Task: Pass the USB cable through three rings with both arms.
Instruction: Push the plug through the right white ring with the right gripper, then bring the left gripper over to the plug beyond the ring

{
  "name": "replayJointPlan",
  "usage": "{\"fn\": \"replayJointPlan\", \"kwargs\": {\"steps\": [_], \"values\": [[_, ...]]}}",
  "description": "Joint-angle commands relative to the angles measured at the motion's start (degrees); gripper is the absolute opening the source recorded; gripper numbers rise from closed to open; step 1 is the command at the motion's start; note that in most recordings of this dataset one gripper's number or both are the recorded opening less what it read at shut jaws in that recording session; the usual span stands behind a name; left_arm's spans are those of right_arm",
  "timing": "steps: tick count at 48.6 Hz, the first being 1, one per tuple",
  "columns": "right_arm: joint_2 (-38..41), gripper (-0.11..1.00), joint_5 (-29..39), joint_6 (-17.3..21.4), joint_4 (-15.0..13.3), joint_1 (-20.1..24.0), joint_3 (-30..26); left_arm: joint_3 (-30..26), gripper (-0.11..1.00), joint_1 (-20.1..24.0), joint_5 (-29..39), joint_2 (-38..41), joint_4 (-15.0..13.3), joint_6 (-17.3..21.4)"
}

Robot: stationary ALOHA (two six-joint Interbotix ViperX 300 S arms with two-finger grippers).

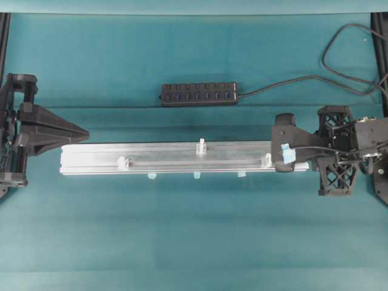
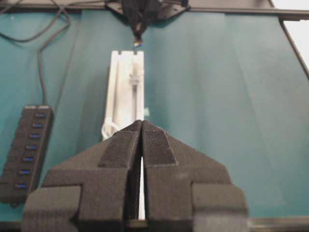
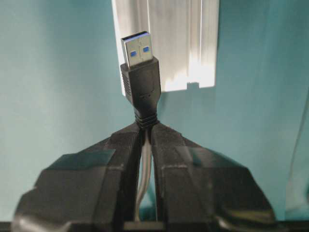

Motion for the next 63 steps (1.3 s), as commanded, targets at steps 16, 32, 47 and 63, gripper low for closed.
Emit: {"fn": "replayJointPlan", "kwargs": {"steps": [16,32,47,63], "values": [[2.02,-0.05,-5.01,0.35,-0.18,-1.58,0.18,-2.20,0.02,0.09,-0.53,0.35,0.09,0.00],[6.15,-0.05,-8.88,0.26,-0.18,-1.58,-2.29,-2.20,0.02,0.00,-0.53,0.70,0.09,0.00],[7.65,-0.05,-12.22,0.44,-0.18,-1.49,-3.52,-2.29,0.02,0.26,-0.53,0.97,0.09,0.00],[7.56,-0.05,-16.17,0.62,0.26,-1.41,-3.34,-3.25,0.02,0.79,-4.13,4.92,0.09,-0.09]]}}
